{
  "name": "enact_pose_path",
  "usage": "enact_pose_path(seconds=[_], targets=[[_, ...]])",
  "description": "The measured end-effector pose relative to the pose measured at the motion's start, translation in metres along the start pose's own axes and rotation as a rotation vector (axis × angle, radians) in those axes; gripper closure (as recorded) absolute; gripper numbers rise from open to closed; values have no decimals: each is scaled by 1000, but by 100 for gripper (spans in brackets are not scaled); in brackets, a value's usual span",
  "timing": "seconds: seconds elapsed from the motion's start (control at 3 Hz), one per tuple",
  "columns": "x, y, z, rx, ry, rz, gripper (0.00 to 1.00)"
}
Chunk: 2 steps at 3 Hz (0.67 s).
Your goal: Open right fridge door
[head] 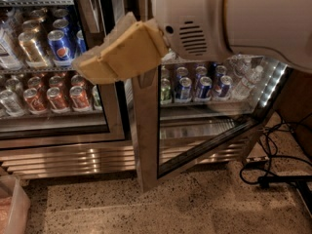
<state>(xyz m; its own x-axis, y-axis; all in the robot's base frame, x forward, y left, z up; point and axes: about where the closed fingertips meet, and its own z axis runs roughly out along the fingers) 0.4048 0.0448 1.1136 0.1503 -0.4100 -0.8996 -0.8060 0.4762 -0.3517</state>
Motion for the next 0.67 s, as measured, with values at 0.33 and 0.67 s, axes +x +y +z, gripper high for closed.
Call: enact_pose_path(seconds=[0.33,0.67], targets=[[0,0,0,0,0,0,0],[0,0,0,0,0,0,0]])
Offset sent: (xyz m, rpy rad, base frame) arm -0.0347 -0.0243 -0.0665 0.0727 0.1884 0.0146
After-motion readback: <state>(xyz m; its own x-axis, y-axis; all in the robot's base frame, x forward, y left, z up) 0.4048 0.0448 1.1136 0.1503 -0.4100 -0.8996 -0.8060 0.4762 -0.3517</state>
